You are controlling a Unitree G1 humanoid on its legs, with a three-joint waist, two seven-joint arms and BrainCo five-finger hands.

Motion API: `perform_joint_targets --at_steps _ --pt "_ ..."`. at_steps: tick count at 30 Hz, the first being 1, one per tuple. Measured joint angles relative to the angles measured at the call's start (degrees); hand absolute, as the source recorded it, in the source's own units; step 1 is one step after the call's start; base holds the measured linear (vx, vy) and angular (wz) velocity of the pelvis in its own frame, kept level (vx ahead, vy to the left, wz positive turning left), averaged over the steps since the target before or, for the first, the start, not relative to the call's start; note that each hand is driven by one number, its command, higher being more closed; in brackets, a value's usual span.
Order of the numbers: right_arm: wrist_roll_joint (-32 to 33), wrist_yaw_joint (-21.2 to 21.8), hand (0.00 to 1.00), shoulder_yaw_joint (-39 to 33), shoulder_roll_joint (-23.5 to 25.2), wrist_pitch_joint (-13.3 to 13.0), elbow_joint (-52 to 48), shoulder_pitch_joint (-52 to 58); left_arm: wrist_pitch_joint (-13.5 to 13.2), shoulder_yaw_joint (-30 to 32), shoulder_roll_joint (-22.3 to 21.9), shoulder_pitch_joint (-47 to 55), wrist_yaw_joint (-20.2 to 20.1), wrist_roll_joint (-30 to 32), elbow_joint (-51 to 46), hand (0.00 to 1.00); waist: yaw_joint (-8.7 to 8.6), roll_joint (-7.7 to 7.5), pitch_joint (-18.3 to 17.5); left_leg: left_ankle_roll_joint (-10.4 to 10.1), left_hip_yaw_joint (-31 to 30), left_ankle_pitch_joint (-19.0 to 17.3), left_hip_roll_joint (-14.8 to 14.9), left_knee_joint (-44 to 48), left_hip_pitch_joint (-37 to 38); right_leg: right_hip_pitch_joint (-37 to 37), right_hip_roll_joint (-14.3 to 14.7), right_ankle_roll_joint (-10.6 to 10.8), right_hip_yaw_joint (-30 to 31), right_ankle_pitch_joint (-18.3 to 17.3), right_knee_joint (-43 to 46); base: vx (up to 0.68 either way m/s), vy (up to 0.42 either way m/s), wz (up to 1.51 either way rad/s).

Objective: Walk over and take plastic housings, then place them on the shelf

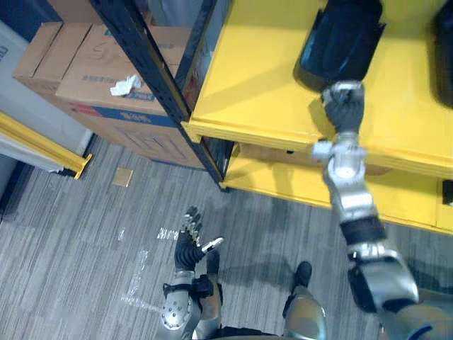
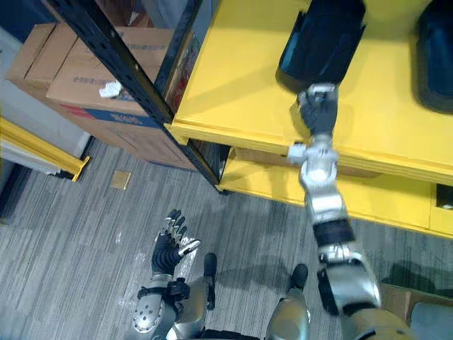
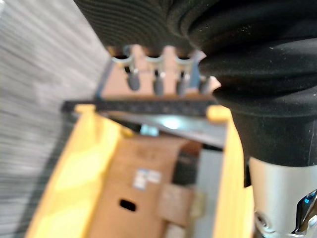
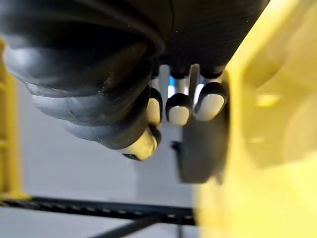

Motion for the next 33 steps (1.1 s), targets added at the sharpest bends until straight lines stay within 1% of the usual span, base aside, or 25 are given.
perform_joint_targets --at_steps 1,2,3,4,6,7,8,10,11,13,14,16,18,19,20,23,24,25,26,27,28,29,31,32,33 --pt "0.0 -0.1 1.0 0.5 1.0 0.0 -2.6 2.5 0.0 0.1 0.0 0.3 0.1 0.0 -0.2 0.0 -0.21 -0.59 -1.0 -0.1 0.5 -0.1 0.1 -0.5 0.5 0.0 0.1 0.0 0.6 0.0 -0.1 0.13 0.007 -0.39" --pt "0.0 -0.1 0.0 1.9 2.5 0.0 -8.1 7.3 0.0 0.2 0.0 0.8 0.1 0.3 -0.7 0.0 -1.09 -1.65 -2.6 -0.3 1.9 -0.4 0.4 -1.0 1.6 0.0 0.4 0.0 1.3 0.0 -0.2 0.11 0.004 -0.5" --pt "-0.1 0.1 0.0 3.0 3.5 0.0 -13.4 11.7 0.0 0.2 -0.1 0.9 0.2 0.4 -0.7 0.0 -1.97 -2.73 -3.8 -0.4 3.3 -0.9 0.6 -1.2 2.7 0.0 0.7 0.0 2.3 0.0 -0.3 0.12 0.007 -0.52" --pt "-0.1 0.3 0.0 3.5 3.9 0.0 -15.8 13.9 0.0 0.3 -0.2 0.9 0.3 0.4 -0.7 0.0 -2.4 -3.2 -4.4 -0.5 3.7 -1.3 0.7 -1.2 3.2 0.0 0.8 0.0 2.8 0.0 -0.3 0.08 0.007 -0.57" --pt "-0.3 1.8 0.0 4.0 4.7 -1.1 -23.6 23.2 0.1 0.6 -0.4 0.4 2.1 1.1 -0.7 0.0 -3.33 -4.95 -6.9 -0.7 6.7 -2.6 1.1 -0.9 5.2 0.0 1.3 0.0 4.9 0.0 -0.5 0.05 0.01 -0.58" --pt "-0.3 2.0 0.0 3.9 4.8 -1.8 -25.1 25.6 0.1 0.6 -0.4 0.3 2.6 1.3 -0.7 0.0 -3.71 -5.28 -7.7 -0.7 7.1 -2.8 1.1 -0.8 5.2 0.0 1.3 0.0 5.3 0.0 -0.7 0.05 0.011 -0.46" --pt "-0.5 2.5 0.0 3.7 5.0 -2.7 -27.7 29.8 0.1 1.0 -0.4 -0.1 3.7 2.6 -0.7 0.0 -4.56 -5.79 -9.0 -0.8 8.1 -3.2 1.2 -0.8 5.8 0.0 1.4 0.0 5.8 0.0 -1.0 0.03 0.012 -0.39" --pt "-0.5 2.6 0.0 3.1 6.0 -4.4 -29.9 34.9 0.2 1.9 -0.4 -0.9 5.4 3.0 -0.4 0.0 -5.47 -6.0 -10.3 -0.9 9.7 -4.0 1.2 -0.4 6.8 0.0 1.6 0.0 7.3 0.0 -1.1 0.02 0.016 -0.42" --pt "-0.8 2.6 0.0 2.4 6.7 -5.1 -30.6 38.0 0.2 2.5 -0.4 -1.4 6.5 3.5 -0.4 0.0 -6.11 -5.82 -11.0 -0.9 10.6 -4.7 1.3 0.0 7.1 -0.1 1.6 0.0 7.9 -0.1 -1.2 0.0 0.015 -0.31" --pt "-1.7 2.1 0.0 0.5 7.4 -5.5 -31.0 42.9 0.2 3.4 -0.4 -1.9 7.6 4.8 -0.4 0.0 -6.53 -5.45 -12.0 -0.9 11.8 -5.2 1.3 0.1 7.4 -0.4 1.7 0.1 9.1 -0.1 -1.2 0.0 0.017 -0.31" --pt "-2.2 1.6 0.0 -1.0 8.1 -5.5 -30.9 46.0 0.2 4.1 -0.4 -1.9 7.6 4.9 -0.4 0.0 -7.36 -5.37 -12.6 -0.9 12.5 -5.2 1.3 0.0 8.0 -0.5 1.8 0.1 9.6 -0.1 -1.3 0.02 0.015 -0.29" --pt "-2.4 0.8 0.0 -3.2 9.3 -5.6 -30.2 50.5 0.3 5.1 -0.5 -1.5 7.6 4.8 -0.4 0.0 -7.63 -5.05 -13.3 -1.0 13.8 -5.4 1.4 0.2 8.3 -1.0 2.2 0.1 10.9 0.0 -1.2 0.03 0.007 -0.33" --pt "1.6 0.1 0.0 -6.9 11.2 -6.4 -26.6 54.5 0.2 5.9 -0.5 -0.5 7.6 4.2 -0.4 0.0 -8.39 -5.11 -13.7 -1.2 15.5 -5.9 1.8 0.2 9.2 -0.9 2.8 0.1 12.1 0.0 -1.1 0.0 -0.003 -0.34" --pt "2.4 -0.1 0.0 -7.6 11.6 -6.5 -25.3 55.1 0.2 5.9 -0.5 -0.1 7.6 4.1 -0.3 0.0 -8.67 -5.24 -14.0 -1.3 15.8 -6.0 1.9 0.4 9.3 -0.9 2.9 0.1 12.3 -0.1 -1.1 0.0 -0.013 -0.31" --pt "2.5 -0.3 0.0 -10.0 13.2 -6.8 -20.0 56.1 0.1 6.1 -0.7 0.7 7.5 2.1 0.2 0.0 -8.95 -5.58 -14.7 -1.4 16.7 -6.6 2.4 1.0 9.9 -0.8 3.3 0.1 13.2 -0.1 -1.1 -0.01 -0.015 -0.3" --pt "2.0 -0.3 0.0 -12.4 14.0 -6.1 -7.0 56.7 0.1 7.2 -2.2 0.3 7.5 0.2 4.3 0.0 -9.08 -6.02 -16.1 -1.4 17.5 -7.5 2.7 2.1 10.5 0.0 3.4 0.1 13.5 -0.2 -1.1 -0.01 -0.006 -0.13" --pt "2.0 0.0 0.0 -13.5 14.6 -4.6 -0.1 56.5 0.2 8.6 -2.8 0.0 7.5 -0.2 7.4 0.0 -8.96 -6.09 -17.3 -1.4 17.5 -7.5 2.8 2.1 10.6 0.1 3.4 0.1 13.4 -0.4 -1.0 0.0 0.0 0.0" --pt "2.1 0.1 0.0 -13.7 14.7 -4.0 2.7 56.4 0.5 9.5 -3.1 -0.1 7.5 -0.6 9.1 0.0 -8.94 -6.05 -17.7 -1.4 17.5 -7.5 2.8 2.1 10.6 0.2 3.4 0.1 13.3 -0.5 -1.0 -0.01 -0.011 0.06" --pt "2.5 0.8 0.0 -14.2 14.8 -2.1 8.2 55.6 1.8 11.2 -3.1 -0.8 7.6 -3.0 13.2 0.0 -8.96 -5.81 -17.9 -1.4 17.3 -7.5 3.0 2.1 11.3 1.0 3.4 -0.1 13.0 -0.6 -0.9 -0.01 -0.012 0.09" --pt "2.8 1.8 0.0 -14.9 14.7 0.9 14.3 54.5 3.1 13.8 -3.0 -1.5 7.5 -6.1 18.8 0.0 -8.93 -5.67 -18.5 -1.4 17.2 -7.5 3.1 2.1 11.7 1.5 3.4 -0.2 12.6 -0.8 -0.9 -0.01 -0.012 0.09" --pt "3.7 2.8 0.0 -15.4 14.7 2.2 17.6 53.7 3.5 15.2 -3.0 -1.8 7.4 -7.2 21.7 0.0 -8.91 -5.61 -18.5 -1.5 17.1 -7.5 3.2 2.0 12.1 1.9 3.4 -0.4 12.3 -1.0 -1.0 -0.03 -0.015 0.09" --pt "5.2 4.3 0.0 -16.2 14.7 4.3 22.0 52.6 3.9 17.1 -3.0 -1.9 7.0 -8.7 25.5 0.0 -8.9 -5.71 -18.7 -1.5 17.0 -7.5 3.3 2.0 12.1 2.1 3.4 -0.8 11.9 -1.3 -1.0 -0.02 -0.013 0.08" --pt "8.7 8.9 0.0 -19.9 14.9 10.0 32.9 50.2 4.3 21.5 -2.8 -1.6 5.3 -10.0 33.8 0.0 -8.42 -5.37 -19.5 -1.5 16.3 -7.5 3.2 1.8 12.0 2.5 3.3 -1.0 11.2 -1.5 -1.0 -0.03 -0.015 0.17" --pt "8.8 10.6 0.0 -21.9 15.3 11.8 36.2 49.7 4.6 23.2 -2.7 -1.5 4.5 -10.7 36.4 0.0 -8.34 -5.24 -19.7 -1.6 15.6 -7.4 3.2 1.7 12.0 3.0 3.2 -1.0 10.4 -1.7 -1.1 -0.02 -0.013 0.24" --pt "8.8 11.7 0.0 -23.3 15.6 12.9 38.1 49.6 4.6 24.2 -2.7 -1.5 3.9 -10.9 37.9 0.0 -8.2 -5.16 -19.8 -1.6 15.3 -7.4 3.2 1.5 12.1 3.3 3.2 -1.0 10.0 -1.9 -1.1 0.0 -0.006 0.18"
